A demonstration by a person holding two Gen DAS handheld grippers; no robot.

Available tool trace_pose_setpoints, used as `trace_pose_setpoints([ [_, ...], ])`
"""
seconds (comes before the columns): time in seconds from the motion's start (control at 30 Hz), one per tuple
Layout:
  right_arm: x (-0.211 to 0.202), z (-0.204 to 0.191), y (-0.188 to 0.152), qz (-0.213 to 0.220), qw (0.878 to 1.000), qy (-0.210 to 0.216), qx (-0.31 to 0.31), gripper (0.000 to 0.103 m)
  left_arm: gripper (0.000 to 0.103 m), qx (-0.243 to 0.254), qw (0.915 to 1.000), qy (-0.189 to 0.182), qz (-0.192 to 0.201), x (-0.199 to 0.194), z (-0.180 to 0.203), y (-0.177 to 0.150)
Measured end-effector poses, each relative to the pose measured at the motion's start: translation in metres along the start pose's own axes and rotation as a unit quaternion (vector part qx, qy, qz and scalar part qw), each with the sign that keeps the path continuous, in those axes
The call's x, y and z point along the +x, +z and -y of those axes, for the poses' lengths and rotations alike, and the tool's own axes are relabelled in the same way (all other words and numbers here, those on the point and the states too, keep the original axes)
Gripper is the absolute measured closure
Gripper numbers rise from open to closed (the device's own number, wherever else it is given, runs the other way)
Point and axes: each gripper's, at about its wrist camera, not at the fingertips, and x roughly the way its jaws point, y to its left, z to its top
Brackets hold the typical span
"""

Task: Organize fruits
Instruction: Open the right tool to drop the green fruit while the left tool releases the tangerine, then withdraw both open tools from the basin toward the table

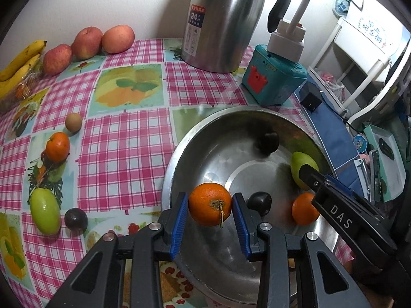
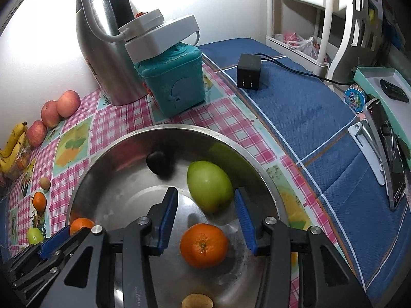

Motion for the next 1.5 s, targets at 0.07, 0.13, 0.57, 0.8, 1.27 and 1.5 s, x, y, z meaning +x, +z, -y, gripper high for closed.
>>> trace_pose_setpoints([
  [0.07, 0.000, -0.001, 0.000, -0.001, 1.000, -0.004, -0.002, 0.055, 0.065, -0.002, 1.0000, 0.001, -0.002, 0.001, -0.001, 0.000],
  [0.13, -0.001, -0.001, 0.000, 0.000, 1.000, -0.007, -0.003, 0.055, 0.065, -0.002, 1.0000, 0.002, -0.003, 0.002, -0.001, 0.000],
  [0.57, -0.017, -0.007, 0.004, 0.018, 1.000, -0.008, -0.013, 0.055, 0.062, -0.001, 0.9999, -0.009, -0.007, -0.003, 0.001, 0.002],
  [0.8, -0.029, -0.015, 0.004, 0.028, 0.999, -0.007, -0.024, 0.055, 0.058, -0.002, 0.9999, -0.015, 0.007, -0.020, 0.000, 0.007],
  [1.27, -0.047, -0.041, -0.009, 0.011, 0.999, -0.003, -0.051, 0.055, 0.058, -0.059, 0.9971, 0.042, 0.025, -0.059, -0.046, 0.009],
  [1.5, -0.064, -0.053, -0.012, -0.002, 1.000, 0.014, -0.027, 0.055, 0.058, -0.086, 0.9934, 0.068, 0.033, -0.081, -0.074, 0.004],
])
